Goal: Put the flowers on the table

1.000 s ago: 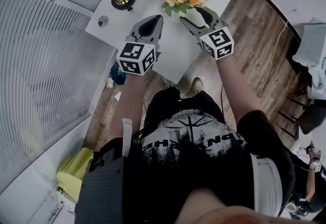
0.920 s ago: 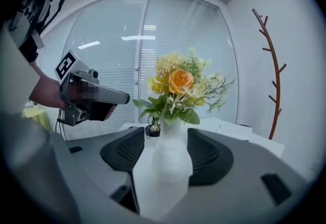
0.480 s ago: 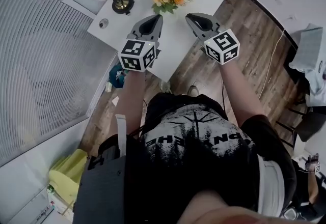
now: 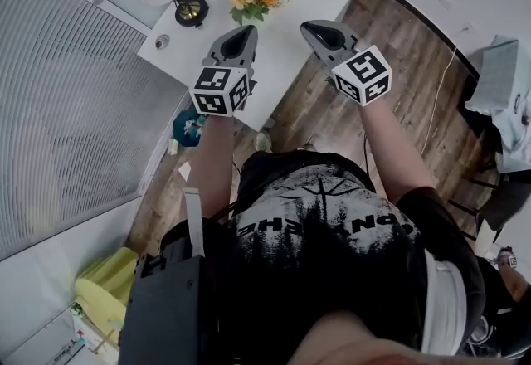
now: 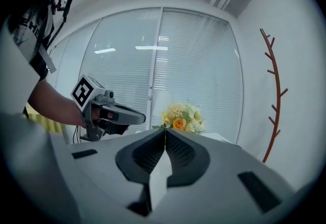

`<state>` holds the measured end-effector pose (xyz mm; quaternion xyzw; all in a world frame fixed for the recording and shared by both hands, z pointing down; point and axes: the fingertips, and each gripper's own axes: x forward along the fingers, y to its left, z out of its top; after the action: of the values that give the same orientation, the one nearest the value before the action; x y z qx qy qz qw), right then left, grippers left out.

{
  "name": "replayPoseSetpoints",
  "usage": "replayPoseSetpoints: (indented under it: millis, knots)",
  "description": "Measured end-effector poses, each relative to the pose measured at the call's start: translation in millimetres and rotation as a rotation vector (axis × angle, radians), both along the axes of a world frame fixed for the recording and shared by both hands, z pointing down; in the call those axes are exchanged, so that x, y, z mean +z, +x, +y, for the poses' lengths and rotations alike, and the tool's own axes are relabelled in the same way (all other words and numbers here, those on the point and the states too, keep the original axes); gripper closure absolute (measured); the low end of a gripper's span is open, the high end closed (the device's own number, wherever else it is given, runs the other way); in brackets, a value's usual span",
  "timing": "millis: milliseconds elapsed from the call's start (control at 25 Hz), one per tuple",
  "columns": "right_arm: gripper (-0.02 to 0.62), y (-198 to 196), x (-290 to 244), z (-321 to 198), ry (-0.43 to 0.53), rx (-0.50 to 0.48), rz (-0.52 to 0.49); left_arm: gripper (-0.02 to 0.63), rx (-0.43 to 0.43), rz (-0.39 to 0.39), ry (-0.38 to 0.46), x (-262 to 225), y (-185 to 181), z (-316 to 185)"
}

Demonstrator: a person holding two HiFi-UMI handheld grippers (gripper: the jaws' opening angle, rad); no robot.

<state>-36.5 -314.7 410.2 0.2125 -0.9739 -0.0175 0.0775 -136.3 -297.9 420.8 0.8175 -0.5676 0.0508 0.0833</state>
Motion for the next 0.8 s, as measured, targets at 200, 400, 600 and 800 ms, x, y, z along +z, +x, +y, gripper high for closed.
replayPoseSetpoints:
  millis: [200,400,600,800]
  knots:
    - [0.577,10,-5,0,0.021,0.005,0.015,0.594,-0.007,-0.004,0.016,-6,5,-1]
    - [0.578,23,-5,0,0.032,0.013,0.034,0.595,-0.009,-0.018,0.018,-9,13,2]
    - [0.58,27,-5,0,0.044,0.019,0.04,0.594,-0.008,-0.035,0.022,-11,18,5]
    - [0.578,29,-9,-1,0.053,0.019,0.035,0.594,-0.006,-0.047,0.022,-12,22,7]
